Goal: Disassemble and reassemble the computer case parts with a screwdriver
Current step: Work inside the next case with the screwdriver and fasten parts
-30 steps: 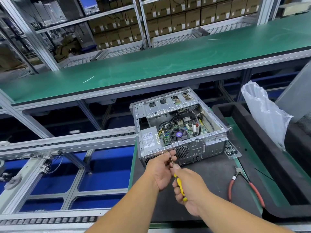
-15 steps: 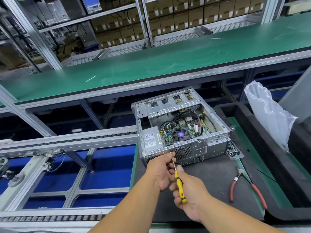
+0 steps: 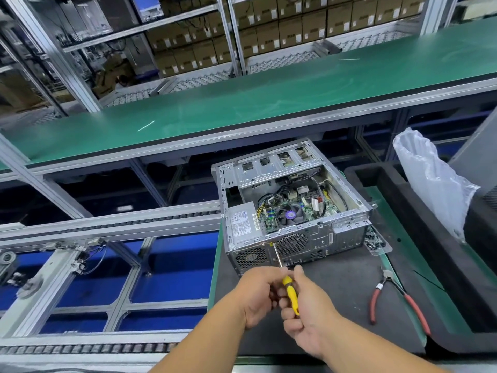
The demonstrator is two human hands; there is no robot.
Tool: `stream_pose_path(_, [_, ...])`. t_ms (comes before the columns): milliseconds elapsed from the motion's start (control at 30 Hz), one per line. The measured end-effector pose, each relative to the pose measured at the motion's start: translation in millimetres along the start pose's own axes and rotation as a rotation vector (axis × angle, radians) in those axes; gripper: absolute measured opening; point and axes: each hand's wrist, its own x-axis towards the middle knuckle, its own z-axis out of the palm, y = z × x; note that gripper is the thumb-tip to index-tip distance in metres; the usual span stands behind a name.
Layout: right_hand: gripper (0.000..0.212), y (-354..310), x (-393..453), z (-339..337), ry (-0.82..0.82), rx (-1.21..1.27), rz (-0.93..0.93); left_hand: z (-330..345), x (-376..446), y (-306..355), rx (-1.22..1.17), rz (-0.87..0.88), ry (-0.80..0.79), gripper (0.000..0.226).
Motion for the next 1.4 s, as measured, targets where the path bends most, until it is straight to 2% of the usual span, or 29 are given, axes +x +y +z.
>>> stream_pose_path(100, [0.054, -0.8, -1.4, 0.1, -0.010, 0.124, 0.030, -0.9, -4.7, -7.8, 0.098, 0.049, -0.026, 0.024])
stream_pose_path(167, [0.056, 0.4, -2.6, 0.3, -0.016, 0.122, 0.024, 1.2, -5.8, -7.3, 0.140, 0.088, 0.002, 0.031])
stream_pose_path(300, [0.051, 7.0, -3.9, -8.5, 0.054, 0.009, -0.061, 13.0, -4.7, -4.4, 0.291, 0.115, 0.231, 0.045])
stream_pose_path(400, [0.034, 17.1, -7.1, -17.4, 0.041, -0.029, -0.141, 16.0, -2.9, -7.2, 0.315, 0.136, 0.355, 0.054])
stream_pose_path(467, [0.018, 21.3, -11.2, -17.8, 0.009, -0.049, -0.170, 16.0, -4.7, -6.9, 0.297, 0.150, 0.379, 0.052])
stream_pose_path(533, [0.013, 20.5, -14.9, -16.0, -0.006, -0.020, -0.164, 17.2, -7.6, -4.5, 0.288, 0.130, 0.365, 0.048])
stream_pose_path(633, [0.016, 16.4, -20.0, -15.0, -0.075, 0.176, -0.035, 17.5, -14.4, -5.4, 0.252, 0.048, 0.218, 0.033])
stream_pose_path(700, [0.017, 14.9, -22.9, -14.7, -0.131, 0.291, 0.036, 13.2, -17.9, -6.7, 0.186, 0.019, 0.136, 0.032])
stream_pose_path(767, [0.019, 15.0, -23.6, -14.8, -0.150, 0.307, 0.056, 9.8, -20.2, -7.9, 0.172, 0.044, 0.114, 0.031])
stream_pose_path(867, [0.025, 20.5, -20.7, -12.2, -0.068, 0.117, 0.029, 15.9, -22.7, -8.3, 0.196, 0.052, 0.200, 0.036])
stream_pose_path(967, [0.020, 25.4, -18.0, -13.1, -0.014, -0.046, -0.021, 22.4, -20.7, -10.2, 0.213, 0.019, 0.340, 0.042])
stream_pose_path(1067, [0.018, 25.4, -18.3, -13.9, -0.054, 0.053, 0.013, 24.1, -21.0, -9.3, 0.228, 0.004, 0.324, 0.042])
stream_pose_path(1167, [0.023, 20.5, -25.2, -11.9, -0.223, 0.290, 0.176, 19.1, -24.6, -5.7, 0.074, -0.046, 0.197, 0.035])
stream_pose_path(1233, [0.029, 18.1, -29.5, -12.8, -0.293, 0.356, 0.241, 17.2, -24.1, -4.0, 0.067, -0.062, 0.160, 0.032])
stream_pose_path(1300, [0.038, 17.8, -31.3, -11.5, -0.262, 0.318, 0.219, 20.6, -21.4, -0.5, 0.118, -0.081, 0.191, 0.030])
stream_pose_path(1400, [0.046, 20.8, -26.9, -6.7, -0.102, 0.202, 0.097, 30.8, -14.7, 1.0, 0.233, -0.091, 0.305, 0.037])
